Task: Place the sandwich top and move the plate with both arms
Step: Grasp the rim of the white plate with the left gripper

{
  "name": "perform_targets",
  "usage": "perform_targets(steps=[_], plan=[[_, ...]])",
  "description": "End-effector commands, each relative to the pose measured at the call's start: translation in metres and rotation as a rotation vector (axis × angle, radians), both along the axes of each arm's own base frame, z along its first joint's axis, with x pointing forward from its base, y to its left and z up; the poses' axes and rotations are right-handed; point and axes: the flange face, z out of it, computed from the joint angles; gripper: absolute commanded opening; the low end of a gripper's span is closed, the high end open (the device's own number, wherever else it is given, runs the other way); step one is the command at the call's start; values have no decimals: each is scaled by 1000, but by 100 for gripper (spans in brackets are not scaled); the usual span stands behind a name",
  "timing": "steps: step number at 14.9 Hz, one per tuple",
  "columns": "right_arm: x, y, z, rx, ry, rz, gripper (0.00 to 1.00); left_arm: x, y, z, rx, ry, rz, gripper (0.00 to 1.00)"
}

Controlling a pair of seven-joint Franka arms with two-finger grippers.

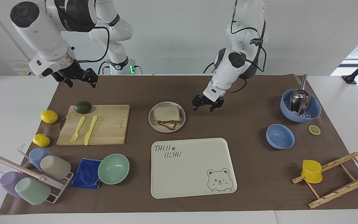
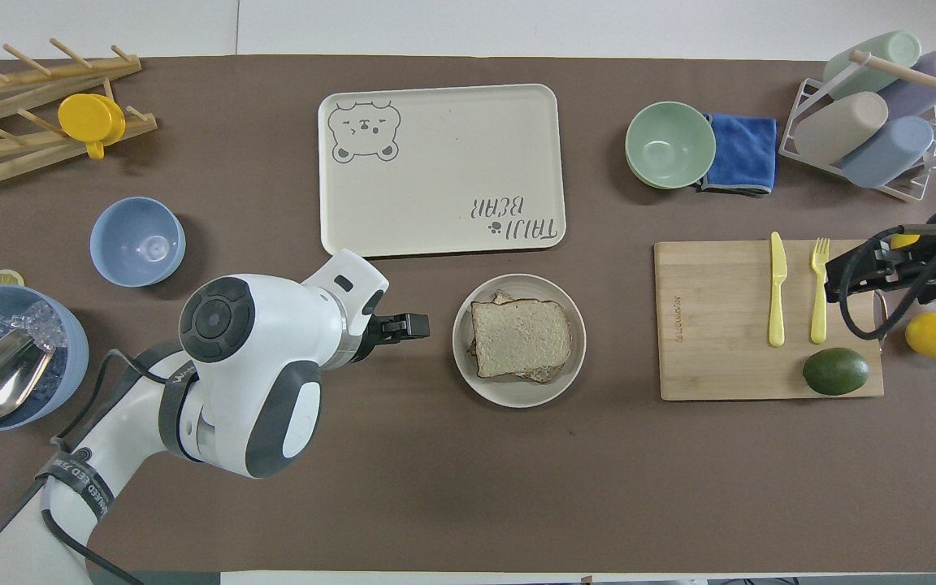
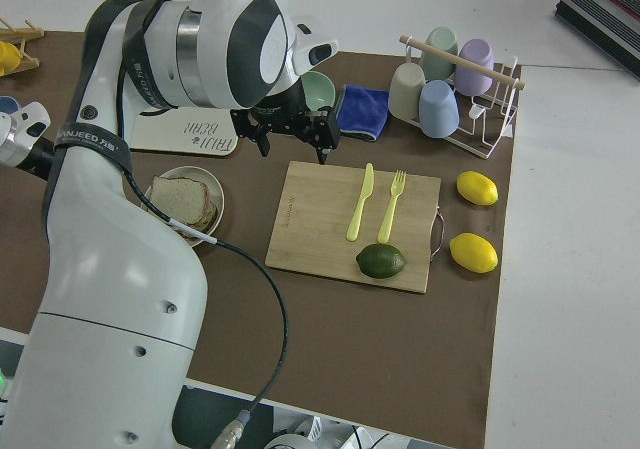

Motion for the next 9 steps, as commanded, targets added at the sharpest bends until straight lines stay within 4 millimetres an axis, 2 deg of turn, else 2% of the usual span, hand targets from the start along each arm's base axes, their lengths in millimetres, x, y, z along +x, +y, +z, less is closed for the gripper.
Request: perform_targets(steps=[1, 4, 6, 8, 9], plan=[[-4, -3, 12, 16, -23, 39, 100, -5, -15, -27, 0, -13, 17, 100], [-2, -3, 12, 20, -31, 39, 100, -13, -35, -37, -13, -23, 8, 100], [-2, -4, 10, 42, 1, 28, 100, -18, -45, -41, -21, -37, 1, 95], [-2, -6, 18, 52, -13, 20, 100, -17, -50, -45, -19, -36, -2, 91], [-3, -7, 19, 48, -8, 22, 100, -18, -59, -51, -17, -33, -7, 87]])
